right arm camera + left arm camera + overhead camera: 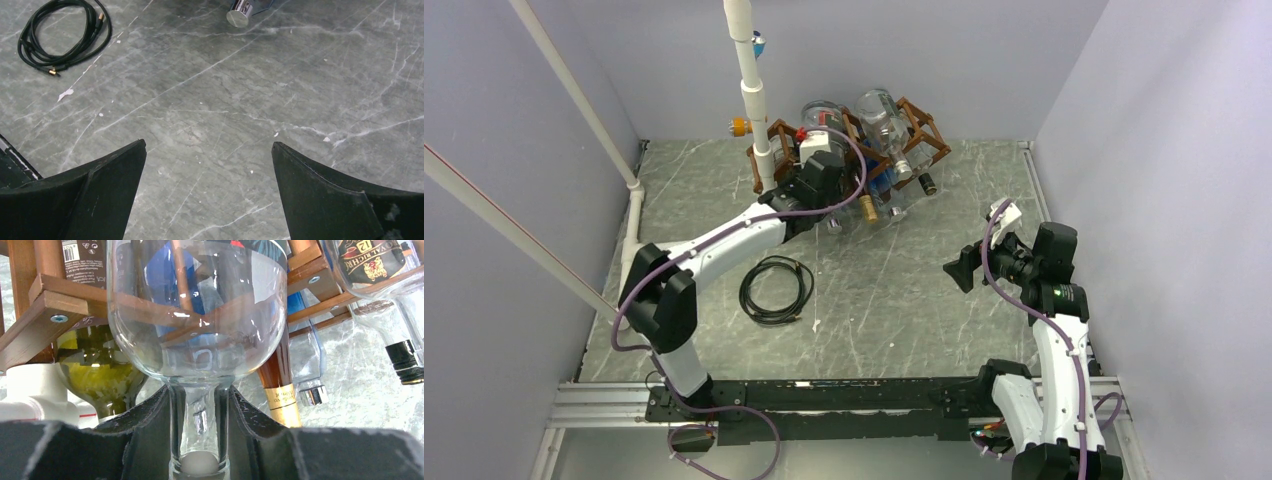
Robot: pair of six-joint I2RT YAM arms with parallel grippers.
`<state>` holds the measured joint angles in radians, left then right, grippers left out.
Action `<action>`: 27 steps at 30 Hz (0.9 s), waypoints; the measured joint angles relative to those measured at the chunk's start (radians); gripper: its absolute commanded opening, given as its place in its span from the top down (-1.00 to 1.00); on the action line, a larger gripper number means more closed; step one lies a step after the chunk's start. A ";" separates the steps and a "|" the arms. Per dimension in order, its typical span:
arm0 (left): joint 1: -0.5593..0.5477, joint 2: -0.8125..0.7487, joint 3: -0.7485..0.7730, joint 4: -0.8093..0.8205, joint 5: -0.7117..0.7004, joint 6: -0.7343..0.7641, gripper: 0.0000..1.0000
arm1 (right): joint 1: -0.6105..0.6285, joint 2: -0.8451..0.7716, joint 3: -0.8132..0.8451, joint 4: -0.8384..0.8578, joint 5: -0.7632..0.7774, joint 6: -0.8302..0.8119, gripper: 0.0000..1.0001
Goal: Take the wine bottle off the wine rack
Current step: Pick up the wine bottle from the wine rack.
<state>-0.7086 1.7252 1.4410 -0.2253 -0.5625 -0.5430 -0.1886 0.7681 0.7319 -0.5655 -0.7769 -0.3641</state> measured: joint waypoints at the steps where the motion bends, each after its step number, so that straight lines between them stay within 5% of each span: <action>1: -0.001 -0.005 -0.006 0.003 0.000 0.005 1.00 | 0.000 0.000 0.000 0.000 0.001 0.000 -1.00; 27: -0.011 -0.156 -0.159 0.058 -0.010 0.009 1.00 | 0.000 0.005 0.000 0.000 0.010 0.000 -0.99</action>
<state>-0.7197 1.5692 1.2816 -0.1669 -0.5728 -0.5343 -0.1890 0.7727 0.7319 -0.5652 -0.7670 -0.3641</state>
